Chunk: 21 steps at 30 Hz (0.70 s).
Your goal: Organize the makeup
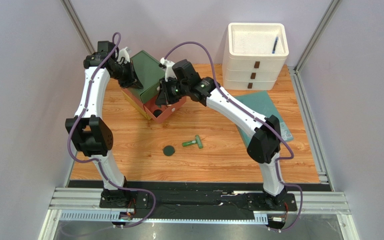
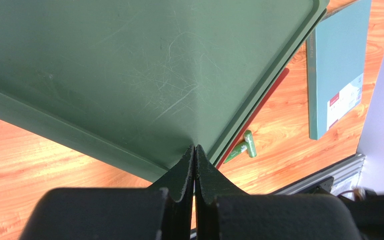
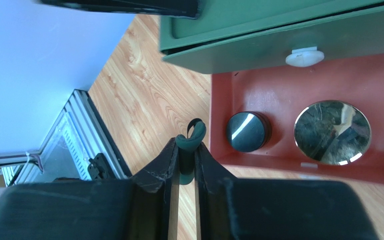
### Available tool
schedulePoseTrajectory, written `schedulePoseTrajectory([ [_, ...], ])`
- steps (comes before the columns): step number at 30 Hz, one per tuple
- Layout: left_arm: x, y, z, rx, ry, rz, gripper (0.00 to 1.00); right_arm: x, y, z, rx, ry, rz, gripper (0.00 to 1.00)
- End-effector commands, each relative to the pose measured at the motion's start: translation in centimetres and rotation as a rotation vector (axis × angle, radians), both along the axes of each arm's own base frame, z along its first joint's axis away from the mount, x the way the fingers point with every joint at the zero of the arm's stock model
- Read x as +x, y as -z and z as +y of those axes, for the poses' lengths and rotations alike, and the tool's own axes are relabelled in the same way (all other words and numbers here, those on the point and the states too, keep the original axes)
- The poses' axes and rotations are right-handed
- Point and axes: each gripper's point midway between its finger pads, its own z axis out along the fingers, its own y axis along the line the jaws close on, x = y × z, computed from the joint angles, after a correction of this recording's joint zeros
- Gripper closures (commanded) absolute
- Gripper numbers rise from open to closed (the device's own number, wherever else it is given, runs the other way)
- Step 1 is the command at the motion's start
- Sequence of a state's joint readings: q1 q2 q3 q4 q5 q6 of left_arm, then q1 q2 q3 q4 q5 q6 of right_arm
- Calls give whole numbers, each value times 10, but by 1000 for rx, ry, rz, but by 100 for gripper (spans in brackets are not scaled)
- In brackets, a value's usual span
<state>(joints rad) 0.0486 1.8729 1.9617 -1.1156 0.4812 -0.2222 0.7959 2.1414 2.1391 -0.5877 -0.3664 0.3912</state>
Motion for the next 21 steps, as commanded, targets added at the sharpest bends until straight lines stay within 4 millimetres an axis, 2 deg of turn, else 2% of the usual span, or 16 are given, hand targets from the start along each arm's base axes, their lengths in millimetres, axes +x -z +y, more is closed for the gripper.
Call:
schedulePoseTrajectory([
  [1,-29,62,26,142,-10,235,100,6,9,20,42,13,68,82],
  [4,-29,63,26,146,-7,237,100,16,14,18,47,61,88,58],
  [5,-29,63,26,147,-5,235,100,17,14,18,50,69,92,46],
  [6,-29,63,27,153,-7,235,100,21,14,16,46,92,84,39],
  [10,-28,62,26,150,-2,236,100,26,1,12,55,120,35,20],
  [14,-26,61,26,146,-3,233,100,24,-13,1,30,114,-24,18],
  [15,-26,61,26,144,-5,235,100,20,-7,-3,8,107,-17,19],
  [17,-25,61,26,143,-4,234,100,10,-4,-8,-25,68,-46,20],
  [18,-26,60,24,138,-2,232,100,0,1,-15,-55,52,-43,20],
  [20,-26,61,25,142,-4,234,100,-18,13,-18,-116,-10,-80,21],
  [21,-26,61,25,141,-4,234,100,-28,12,-23,-135,-33,-93,21],
])
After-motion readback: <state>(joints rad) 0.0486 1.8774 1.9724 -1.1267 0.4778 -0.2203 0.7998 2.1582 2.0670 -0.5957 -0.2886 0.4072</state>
